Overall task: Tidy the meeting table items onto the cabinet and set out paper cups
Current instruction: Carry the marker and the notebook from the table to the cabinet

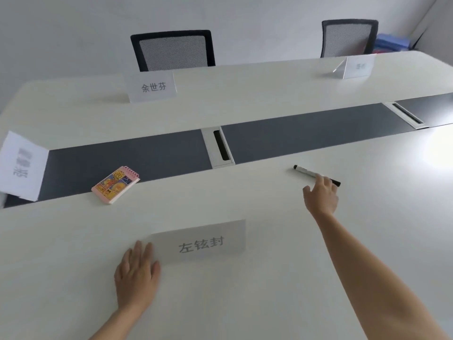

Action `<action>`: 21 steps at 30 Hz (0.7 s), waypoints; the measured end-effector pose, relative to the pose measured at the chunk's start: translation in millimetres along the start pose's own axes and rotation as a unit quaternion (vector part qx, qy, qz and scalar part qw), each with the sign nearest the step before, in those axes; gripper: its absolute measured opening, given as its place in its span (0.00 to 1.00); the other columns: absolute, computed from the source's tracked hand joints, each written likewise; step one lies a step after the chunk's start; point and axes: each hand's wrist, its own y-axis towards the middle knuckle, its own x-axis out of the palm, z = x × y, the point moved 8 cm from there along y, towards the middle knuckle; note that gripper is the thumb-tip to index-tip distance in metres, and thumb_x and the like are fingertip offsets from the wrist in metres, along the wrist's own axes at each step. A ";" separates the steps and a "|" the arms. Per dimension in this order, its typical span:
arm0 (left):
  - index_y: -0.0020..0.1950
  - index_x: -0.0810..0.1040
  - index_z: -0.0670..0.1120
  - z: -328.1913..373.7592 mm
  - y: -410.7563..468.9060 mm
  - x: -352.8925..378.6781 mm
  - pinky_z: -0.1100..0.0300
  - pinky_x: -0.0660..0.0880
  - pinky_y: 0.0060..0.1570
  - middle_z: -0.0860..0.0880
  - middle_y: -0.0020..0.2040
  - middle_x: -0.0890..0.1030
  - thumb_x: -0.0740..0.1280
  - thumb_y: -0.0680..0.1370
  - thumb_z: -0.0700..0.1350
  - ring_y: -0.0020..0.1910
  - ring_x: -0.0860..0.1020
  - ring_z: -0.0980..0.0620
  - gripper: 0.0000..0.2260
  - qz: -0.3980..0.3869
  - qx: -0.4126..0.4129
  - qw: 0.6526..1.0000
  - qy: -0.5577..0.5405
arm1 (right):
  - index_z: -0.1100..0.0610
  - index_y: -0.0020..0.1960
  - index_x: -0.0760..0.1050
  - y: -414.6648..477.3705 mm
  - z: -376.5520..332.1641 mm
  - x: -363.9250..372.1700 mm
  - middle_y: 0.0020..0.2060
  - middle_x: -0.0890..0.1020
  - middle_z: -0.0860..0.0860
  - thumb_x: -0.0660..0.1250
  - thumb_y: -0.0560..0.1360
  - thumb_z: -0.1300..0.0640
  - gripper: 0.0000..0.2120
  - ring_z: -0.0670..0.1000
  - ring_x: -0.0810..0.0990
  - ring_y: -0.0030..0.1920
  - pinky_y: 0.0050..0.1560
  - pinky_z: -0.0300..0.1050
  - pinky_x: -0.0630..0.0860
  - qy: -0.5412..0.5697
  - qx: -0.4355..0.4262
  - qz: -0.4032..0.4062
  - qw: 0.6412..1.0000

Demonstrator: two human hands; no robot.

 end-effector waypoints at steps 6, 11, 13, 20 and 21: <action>0.57 0.78 0.42 -9.8 -0.9 11.6 0.40 0.73 0.50 0.39 0.62 0.77 0.36 0.76 0.63 0.59 0.74 0.37 0.37 -0.001 -0.002 1.000 0.003 | 0.55 0.73 0.52 57.8 6.7 19.5 0.74 0.56 0.55 0.56 0.74 0.60 0.29 0.56 0.53 0.73 0.67 0.57 0.60 -0.091 -0.017 -0.069 0.993; 0.56 0.77 0.41 -7.2 -0.1 7.8 0.41 0.73 0.50 0.39 0.61 0.77 0.36 0.76 0.62 0.61 0.64 0.44 0.37 0.024 -0.002 1.000 0.009 | 0.56 0.70 0.58 74.7 9.7 40.8 0.68 0.65 0.58 0.56 0.73 0.60 0.25 0.58 0.61 0.68 0.63 0.57 0.62 -0.143 0.010 -0.135 0.980; 0.56 0.77 0.41 -7.5 0.1 6.3 0.40 0.72 0.50 0.38 0.61 0.77 0.36 0.76 0.63 0.61 0.64 0.44 0.37 0.034 -0.002 0.999 0.002 | 0.59 0.65 0.64 72.1 9.1 43.8 0.62 0.69 0.60 0.56 0.73 0.63 0.20 0.60 0.64 0.63 0.59 0.55 0.64 -0.171 0.003 -0.111 0.979; 0.56 0.77 0.41 -2.3 -0.3 -2.5 0.40 0.74 0.48 0.37 0.59 0.78 0.52 0.72 0.53 0.60 0.65 0.44 0.23 0.058 -0.006 0.998 0.002 | 0.63 0.61 0.65 37.7 6.9 55.6 0.59 0.70 0.63 0.56 0.73 0.66 0.16 0.62 0.65 0.62 0.55 0.55 0.69 -0.087 0.035 -0.103 0.990; 0.56 0.76 0.41 -2.2 -0.6 -4.0 0.41 0.74 0.48 0.38 0.59 0.79 0.50 0.74 0.54 0.60 0.65 0.44 0.23 0.063 -0.004 0.998 0.005 | 0.63 0.61 0.65 29.7 5.3 56.7 0.59 0.70 0.63 0.56 0.73 0.66 0.16 0.62 0.66 0.62 0.55 0.54 0.69 -0.069 0.043 -0.109 0.991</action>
